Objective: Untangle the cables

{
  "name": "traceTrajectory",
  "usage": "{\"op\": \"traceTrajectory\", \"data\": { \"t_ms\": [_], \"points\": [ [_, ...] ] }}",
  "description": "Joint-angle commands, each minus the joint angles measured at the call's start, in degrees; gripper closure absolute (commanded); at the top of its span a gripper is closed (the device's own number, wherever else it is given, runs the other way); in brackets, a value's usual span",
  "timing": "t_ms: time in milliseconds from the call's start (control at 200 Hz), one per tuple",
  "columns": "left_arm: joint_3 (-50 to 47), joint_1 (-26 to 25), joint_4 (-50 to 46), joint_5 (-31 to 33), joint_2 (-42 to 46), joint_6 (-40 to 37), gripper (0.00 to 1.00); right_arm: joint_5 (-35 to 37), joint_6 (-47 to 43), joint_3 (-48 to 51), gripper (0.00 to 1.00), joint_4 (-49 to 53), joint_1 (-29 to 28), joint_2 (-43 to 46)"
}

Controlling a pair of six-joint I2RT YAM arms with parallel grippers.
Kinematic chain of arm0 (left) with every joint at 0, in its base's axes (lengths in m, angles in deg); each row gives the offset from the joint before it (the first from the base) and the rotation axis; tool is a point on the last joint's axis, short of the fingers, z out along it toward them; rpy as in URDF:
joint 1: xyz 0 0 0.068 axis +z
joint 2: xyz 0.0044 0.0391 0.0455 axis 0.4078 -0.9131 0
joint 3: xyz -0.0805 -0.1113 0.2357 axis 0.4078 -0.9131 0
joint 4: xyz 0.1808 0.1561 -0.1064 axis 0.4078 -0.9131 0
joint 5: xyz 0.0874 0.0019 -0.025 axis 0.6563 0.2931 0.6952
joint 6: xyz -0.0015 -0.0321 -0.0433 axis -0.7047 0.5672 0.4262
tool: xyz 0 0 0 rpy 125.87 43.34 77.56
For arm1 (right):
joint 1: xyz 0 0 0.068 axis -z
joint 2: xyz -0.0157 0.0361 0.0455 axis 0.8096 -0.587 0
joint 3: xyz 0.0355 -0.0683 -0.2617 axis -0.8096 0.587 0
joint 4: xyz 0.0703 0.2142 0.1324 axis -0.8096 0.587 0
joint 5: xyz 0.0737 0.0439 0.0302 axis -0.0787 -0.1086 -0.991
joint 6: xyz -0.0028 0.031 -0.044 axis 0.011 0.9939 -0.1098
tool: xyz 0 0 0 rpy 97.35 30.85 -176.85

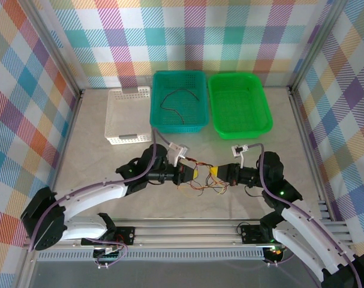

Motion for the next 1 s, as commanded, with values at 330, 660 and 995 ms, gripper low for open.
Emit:
{"op": "traceTrajectory", "data": {
  "t_ms": [330, 660, 995],
  "points": [
    [0.1, -0.5, -28.3, -0.9, 23.6, 2.0, 1.00, 24.6, 5.8, -1.4, 1.00, 15.7, 9.0, -8.7],
    [7.2, 1.9, -47.0, 4.1, 32.0, -1.3, 1.00, 30.0, 6.6, -1.4, 1.00, 21.3, 13.8, -9.3],
    [9.3, 4.7, -42.1, 0.6, 26.5, 0.0, 0.81, 10.2, 0.6, -1.5, 1.00, 9.8, 14.6, -11.4]
  ]
}}
